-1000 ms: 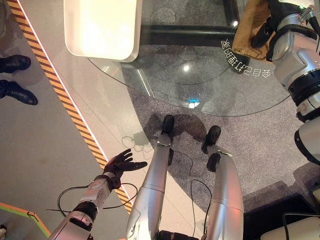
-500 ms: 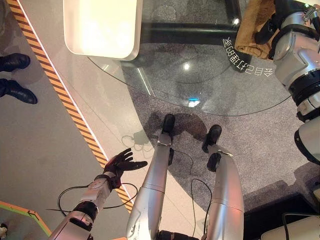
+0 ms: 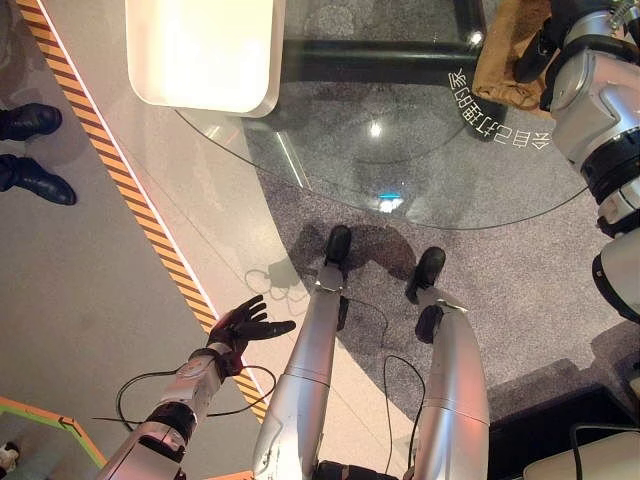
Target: Wipe the table with a cloth and put it in the basket.
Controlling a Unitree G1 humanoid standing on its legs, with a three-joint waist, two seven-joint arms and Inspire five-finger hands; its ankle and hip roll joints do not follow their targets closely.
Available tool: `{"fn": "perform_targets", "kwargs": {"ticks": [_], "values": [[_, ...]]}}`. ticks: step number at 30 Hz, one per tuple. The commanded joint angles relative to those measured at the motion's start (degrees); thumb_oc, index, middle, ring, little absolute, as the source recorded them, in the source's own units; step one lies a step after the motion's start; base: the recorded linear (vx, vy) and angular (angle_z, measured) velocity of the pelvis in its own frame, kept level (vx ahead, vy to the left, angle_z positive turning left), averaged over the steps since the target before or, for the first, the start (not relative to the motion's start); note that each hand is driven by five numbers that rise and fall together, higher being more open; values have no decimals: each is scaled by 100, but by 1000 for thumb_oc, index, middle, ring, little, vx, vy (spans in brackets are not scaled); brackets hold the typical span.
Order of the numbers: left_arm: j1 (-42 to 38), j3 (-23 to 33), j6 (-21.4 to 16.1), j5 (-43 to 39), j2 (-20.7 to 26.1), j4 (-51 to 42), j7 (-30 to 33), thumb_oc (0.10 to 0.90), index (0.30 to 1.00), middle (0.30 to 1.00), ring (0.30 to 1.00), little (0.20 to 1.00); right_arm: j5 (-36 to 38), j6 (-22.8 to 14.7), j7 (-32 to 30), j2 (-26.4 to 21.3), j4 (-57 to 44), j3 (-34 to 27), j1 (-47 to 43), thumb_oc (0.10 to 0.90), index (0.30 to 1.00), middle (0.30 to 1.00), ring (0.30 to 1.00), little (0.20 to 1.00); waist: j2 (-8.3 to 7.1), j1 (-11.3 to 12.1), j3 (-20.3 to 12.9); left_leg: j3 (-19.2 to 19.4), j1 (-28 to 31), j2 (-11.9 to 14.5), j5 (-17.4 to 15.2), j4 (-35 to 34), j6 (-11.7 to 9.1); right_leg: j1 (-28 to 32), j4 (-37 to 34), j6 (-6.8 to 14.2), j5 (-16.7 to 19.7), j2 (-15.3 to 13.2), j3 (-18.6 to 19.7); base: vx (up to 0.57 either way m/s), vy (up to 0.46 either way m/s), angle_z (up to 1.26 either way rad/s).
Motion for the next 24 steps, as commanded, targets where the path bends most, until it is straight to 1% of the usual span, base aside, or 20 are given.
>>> {"fn": "perform_targets", "kwargs": {"ticks": [1,5,10,17,24], "values": [[752,55,-64,-147,349,34,-29,800,900,900,900,900,-256,203,-174,-573,386,497,-773,800,900,900,900,900,352,2,-123,-25,53,-108,-205,-64,283,259,-253,233,-120,120,30,0,0,0],[780,52,-74,-126,337,7,-45,800,900,900,900,900,-380,233,-177,-606,433,508,-775,800,900,900,900,900,367,16,-123,-48,-22,-139,-196,-51,290,172,-230,231,-105,122,31,0,0,0],[814,2,-125,-181,347,-18,-86,800,900,900,900,900,-340,268,-131,-645,469,559,-804,800,900,900,900,900,377,8,-123,-59,-79,-151,-190,-47,306,108,-207,221,-103,146,53,0,0,0],[799,40,-84,-156,379,-74,-93,800,900,900,900,900,-290,132,176,-649,389,513,-672,800,900,900,900,900,378,13,-123,-47,-78,-135,-176,-76,302,97,-222,227,-97,135,38,0,0,0],[810,62,-106,-171,407,-40,-152,800,900,900,900,900,-275,86,341,-638,333,454,-612,800,900,900,900,900,383,16,-123,-53,-65,-111,-148,-135,283,102,-258,231,-93,125,27,0,0,0]]}}
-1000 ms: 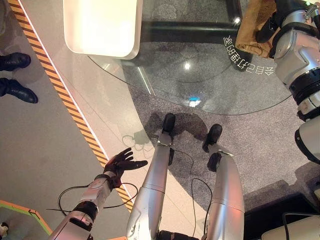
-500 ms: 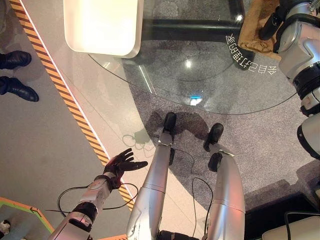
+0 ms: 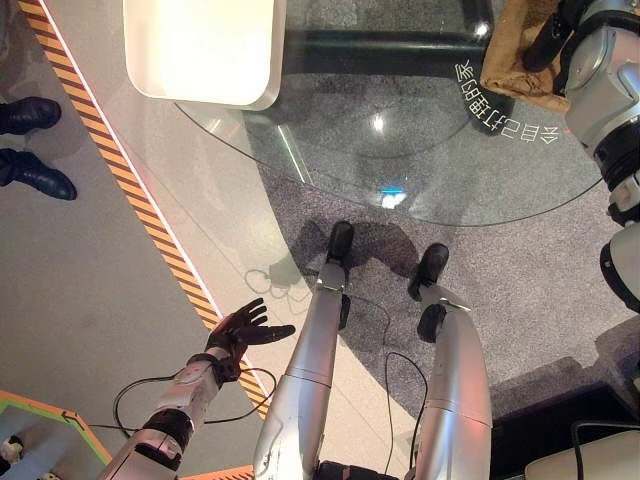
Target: Wipe the table with a cloth and put it in the basket.
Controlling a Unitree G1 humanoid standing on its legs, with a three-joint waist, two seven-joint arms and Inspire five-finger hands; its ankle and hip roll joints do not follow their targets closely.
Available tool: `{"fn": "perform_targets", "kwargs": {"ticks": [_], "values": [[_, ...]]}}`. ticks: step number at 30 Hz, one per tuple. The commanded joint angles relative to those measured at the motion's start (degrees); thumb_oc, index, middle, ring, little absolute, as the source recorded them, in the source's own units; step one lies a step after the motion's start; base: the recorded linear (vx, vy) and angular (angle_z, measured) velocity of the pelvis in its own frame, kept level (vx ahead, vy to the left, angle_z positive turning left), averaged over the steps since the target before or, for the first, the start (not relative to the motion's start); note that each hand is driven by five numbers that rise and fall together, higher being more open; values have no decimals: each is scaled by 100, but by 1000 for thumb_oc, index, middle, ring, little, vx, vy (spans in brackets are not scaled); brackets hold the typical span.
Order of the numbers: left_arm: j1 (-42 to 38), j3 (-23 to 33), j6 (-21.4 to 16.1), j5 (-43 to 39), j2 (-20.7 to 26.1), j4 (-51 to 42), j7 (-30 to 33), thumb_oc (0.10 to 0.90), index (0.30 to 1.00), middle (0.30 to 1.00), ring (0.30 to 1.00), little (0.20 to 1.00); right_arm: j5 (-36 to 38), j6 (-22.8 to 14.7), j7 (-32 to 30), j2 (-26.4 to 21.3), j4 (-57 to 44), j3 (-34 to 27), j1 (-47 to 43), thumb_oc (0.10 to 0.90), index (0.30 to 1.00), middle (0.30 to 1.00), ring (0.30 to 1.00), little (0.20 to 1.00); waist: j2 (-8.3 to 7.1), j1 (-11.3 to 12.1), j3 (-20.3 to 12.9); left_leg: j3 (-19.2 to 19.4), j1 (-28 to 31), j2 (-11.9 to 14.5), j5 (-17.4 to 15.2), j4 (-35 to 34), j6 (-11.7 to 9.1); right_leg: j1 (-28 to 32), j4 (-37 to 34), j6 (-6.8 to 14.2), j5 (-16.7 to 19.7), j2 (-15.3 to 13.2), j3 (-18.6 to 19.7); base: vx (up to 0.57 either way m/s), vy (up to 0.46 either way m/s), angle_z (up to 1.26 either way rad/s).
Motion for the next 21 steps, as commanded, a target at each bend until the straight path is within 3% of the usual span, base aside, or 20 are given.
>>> {"fn": "perform_targets", "kwargs": {"ticks": [1,12,13,14,15,21], "values": [[627,58,-39,-108,331,124,-36,800,900,900,900,900,-251,51,-52,-587,166,471,-329,800,900,900,900,900,315,13,-90,52,79,-93,-134,-123,306,214,-254,221,-104,133,58,0,0,0],[622,64,-17,-98,325,42,3,800,900,900,900,900,-362,-56,230,-552,134,427,-268,800,900,900,900,900,314,31,-90,54,95,-77,-99,-195,299,236,-315,235,-84,126,30,0,0,0],[621,64,-30,-104,327,48,-3,800,900,900,900,900,-393,-83,312,-551,123,449,-266,602,731,731,731,702,311,31,-90,56,103,-75,-97,-208,298,251,-338,235,-82,128,26,0,0,0],[625,64,-35,-92,325,45,-5,800,900,900,900,900,-415,-82,356,-545,110,466,-266,322,491,491,491,422,311,35,-90,56,106,-75,-95,-214,298,255,-347,234,-81,126,20,0,0,0],[630,66,-28,-105,338,33,-16,800,900,900,900,900,-385,-87,383,-540,92,497,-273,100,300,300,300,200,315,36,-90,58,109,-72,-92,-217,299,248,-341,232,-75,124,19,0,0,0],[652,67,-42,-93,341,26,-29,800,900,900,900,900,-401,-30,371,-519,15,484,-312,100,300,300,300,200,318,39,-90,62,120,-75,-87,-244,299,263,-375,233,-73,126,10,0,0,0]]}}
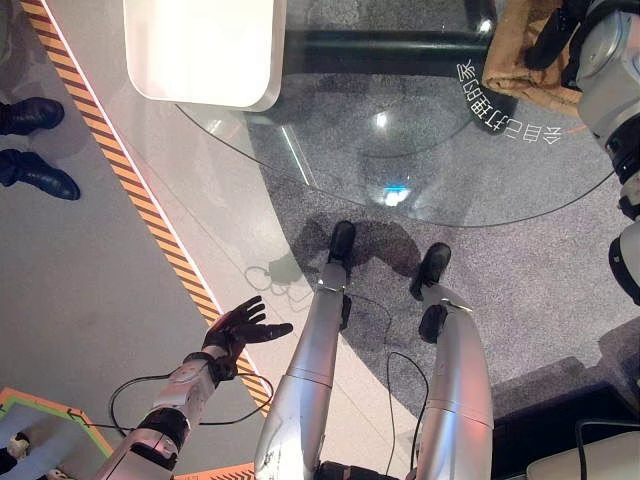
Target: Wipe the table with a cloth and put it in the basket.
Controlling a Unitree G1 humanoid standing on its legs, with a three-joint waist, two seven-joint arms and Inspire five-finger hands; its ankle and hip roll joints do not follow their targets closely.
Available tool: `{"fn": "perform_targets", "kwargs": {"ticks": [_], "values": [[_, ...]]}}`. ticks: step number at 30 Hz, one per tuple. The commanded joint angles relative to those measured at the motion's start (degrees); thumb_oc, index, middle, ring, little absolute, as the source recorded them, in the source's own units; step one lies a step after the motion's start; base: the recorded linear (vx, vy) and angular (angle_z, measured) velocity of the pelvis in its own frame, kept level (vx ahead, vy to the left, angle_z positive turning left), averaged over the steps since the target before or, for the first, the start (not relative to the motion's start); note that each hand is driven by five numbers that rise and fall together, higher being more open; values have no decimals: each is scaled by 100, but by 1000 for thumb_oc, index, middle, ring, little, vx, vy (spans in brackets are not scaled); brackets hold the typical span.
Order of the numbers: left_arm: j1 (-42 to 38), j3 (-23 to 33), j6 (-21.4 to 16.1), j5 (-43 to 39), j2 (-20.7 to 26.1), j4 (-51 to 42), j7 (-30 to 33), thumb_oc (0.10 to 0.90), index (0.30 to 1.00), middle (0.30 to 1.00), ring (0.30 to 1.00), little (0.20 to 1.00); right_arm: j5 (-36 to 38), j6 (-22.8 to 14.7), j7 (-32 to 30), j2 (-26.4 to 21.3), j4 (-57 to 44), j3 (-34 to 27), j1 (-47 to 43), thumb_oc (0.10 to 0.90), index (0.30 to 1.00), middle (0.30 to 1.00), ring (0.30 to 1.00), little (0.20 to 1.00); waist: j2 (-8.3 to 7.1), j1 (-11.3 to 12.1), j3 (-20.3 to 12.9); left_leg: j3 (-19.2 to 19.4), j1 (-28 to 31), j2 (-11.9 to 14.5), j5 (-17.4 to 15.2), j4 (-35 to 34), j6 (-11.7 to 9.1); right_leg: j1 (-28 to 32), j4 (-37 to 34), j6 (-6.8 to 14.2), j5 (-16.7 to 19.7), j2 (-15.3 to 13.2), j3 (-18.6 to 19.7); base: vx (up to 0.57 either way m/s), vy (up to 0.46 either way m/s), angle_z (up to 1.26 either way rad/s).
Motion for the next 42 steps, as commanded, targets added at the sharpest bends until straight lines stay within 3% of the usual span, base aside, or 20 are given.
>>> {"fn": "perform_targets", "kwargs": {"ticks": [1,42], "values": [[665,66,-56,-86,248,79,-18,800,900,900,900,900,-326,97,-114,-438,43,488,-144,100,300,300,300,200,278,33,-65,62,120,-85,-134,-156,314,271,-308,233,-73,131,46,0,0,0],[644,78,-35,-58,293,28,-34,800,900,900,900,900,-262,98,-109,-523,-32,402,-46,100,300,300,300,200,260,7,-65,79,275,-63,-115,-272,339,414,-456,248,-25,135,13,0,0,0]]}}
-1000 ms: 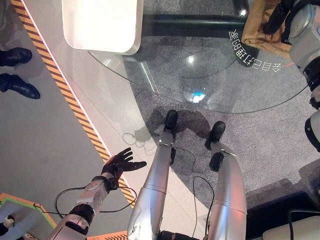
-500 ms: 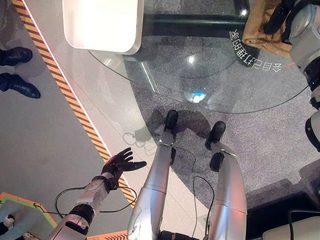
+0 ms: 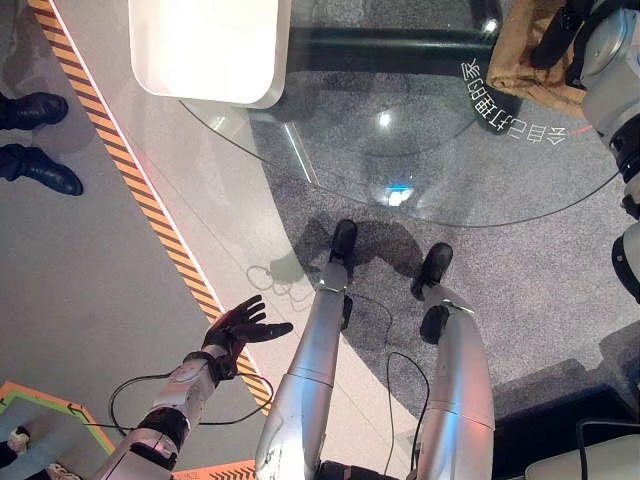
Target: Wipe the table with a cloth and put it in the basket.
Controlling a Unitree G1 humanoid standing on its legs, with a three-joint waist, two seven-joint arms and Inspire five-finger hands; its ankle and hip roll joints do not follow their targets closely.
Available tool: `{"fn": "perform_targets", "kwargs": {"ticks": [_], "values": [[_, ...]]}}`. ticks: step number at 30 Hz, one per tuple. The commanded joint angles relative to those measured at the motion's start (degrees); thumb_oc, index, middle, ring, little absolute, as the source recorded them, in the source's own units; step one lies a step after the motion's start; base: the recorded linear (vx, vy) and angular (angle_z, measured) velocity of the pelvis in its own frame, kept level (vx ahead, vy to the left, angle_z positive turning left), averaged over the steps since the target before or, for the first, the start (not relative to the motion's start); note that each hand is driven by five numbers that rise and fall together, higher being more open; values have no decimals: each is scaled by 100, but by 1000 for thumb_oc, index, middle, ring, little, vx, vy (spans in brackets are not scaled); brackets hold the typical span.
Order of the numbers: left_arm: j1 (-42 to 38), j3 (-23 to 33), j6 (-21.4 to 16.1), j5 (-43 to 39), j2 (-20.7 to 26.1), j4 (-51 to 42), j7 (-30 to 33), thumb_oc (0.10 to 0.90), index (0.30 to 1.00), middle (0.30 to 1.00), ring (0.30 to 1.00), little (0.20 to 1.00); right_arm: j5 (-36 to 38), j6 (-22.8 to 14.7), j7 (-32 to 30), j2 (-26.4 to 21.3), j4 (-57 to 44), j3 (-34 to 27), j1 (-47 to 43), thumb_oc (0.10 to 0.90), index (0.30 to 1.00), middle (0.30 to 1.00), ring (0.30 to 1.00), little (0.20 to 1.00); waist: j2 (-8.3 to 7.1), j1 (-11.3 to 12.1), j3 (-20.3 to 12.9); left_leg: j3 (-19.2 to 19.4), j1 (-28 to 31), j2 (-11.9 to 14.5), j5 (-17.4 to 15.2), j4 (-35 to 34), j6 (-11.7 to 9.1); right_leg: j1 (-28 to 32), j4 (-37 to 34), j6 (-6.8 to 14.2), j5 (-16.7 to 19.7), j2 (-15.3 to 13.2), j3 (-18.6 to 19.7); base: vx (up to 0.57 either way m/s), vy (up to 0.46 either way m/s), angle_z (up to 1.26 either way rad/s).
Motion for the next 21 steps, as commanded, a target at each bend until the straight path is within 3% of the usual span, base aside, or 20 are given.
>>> {"fn": "perform_targets", "kwargs": {"ticks": [1,21], "values": [[637,79,-36,-52,276,61,-20,800,900,900,900,900,-223,103,-165,-476,-49,399,-32,100,300,300,300,200,250,-53,-65,96,241,-67,-187,-188,344,419,-434,269,-65,124,24,0,0,0],[615,104,-25,-63,305,51,-62,800,900,900,900,900,-193,85,-191,-509,-50,398,-58,100,300,300,300,200,233,-64,-65,102,283,-48,-144,-292,344,463,-549,276,-24,129,4,0,0,0]]}}
